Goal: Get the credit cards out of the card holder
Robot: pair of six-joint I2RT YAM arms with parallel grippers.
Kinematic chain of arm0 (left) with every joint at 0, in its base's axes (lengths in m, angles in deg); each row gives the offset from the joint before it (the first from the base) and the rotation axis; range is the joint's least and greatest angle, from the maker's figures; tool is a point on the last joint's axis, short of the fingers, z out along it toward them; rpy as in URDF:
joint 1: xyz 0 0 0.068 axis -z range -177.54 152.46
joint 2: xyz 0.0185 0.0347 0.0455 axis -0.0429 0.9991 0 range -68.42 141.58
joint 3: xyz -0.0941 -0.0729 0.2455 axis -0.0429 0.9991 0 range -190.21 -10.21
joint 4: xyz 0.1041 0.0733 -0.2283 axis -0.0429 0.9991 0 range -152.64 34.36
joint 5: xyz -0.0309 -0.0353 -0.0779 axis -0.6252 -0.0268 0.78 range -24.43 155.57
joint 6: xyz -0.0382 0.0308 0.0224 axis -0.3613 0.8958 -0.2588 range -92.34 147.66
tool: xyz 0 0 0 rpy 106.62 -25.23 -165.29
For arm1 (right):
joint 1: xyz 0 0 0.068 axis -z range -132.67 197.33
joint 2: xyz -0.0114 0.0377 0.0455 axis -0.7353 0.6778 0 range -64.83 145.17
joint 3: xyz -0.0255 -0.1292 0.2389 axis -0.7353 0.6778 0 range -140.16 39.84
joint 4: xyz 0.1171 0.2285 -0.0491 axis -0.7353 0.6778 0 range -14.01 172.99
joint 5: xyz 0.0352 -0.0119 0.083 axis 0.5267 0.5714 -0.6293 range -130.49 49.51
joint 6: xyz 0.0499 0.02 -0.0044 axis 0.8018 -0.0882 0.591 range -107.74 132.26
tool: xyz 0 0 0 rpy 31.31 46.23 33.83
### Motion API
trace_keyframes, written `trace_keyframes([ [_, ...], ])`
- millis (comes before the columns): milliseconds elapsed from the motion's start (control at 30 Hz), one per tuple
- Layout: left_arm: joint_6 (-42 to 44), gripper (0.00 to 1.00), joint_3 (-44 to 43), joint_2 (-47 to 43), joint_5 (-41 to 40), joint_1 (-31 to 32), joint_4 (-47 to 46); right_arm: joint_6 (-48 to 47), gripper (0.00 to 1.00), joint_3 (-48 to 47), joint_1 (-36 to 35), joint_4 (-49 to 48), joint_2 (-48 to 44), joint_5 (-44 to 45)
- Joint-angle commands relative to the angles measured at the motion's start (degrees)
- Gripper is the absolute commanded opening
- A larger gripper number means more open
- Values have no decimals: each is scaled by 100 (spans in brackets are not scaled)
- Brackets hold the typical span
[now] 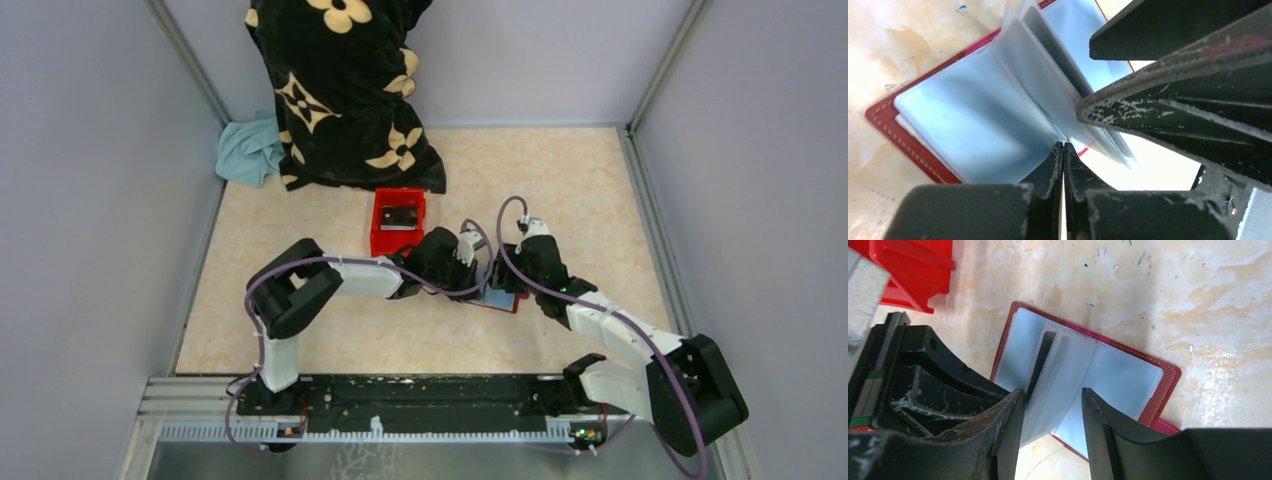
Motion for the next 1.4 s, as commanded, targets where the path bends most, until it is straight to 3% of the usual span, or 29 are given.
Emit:
trace_keyframes([
  [0, 206, 4, 194, -387, -553, -73, 122, -119, 46, -32, 44, -70, 49, 202],
  [300, 127, 5, 800, -1104, -617, -116, -565, -126, 45, -23, 46, -55, 34, 197],
  [667, 66, 9, 1047, -1244, 717, -87, -1396, -97, 45, 37, 44, -113, 58, 148],
  [1367, -230, 13, 911, -909, 441, -71, -1649, 11, 45, 161, 46, -364, 118, -83],
])
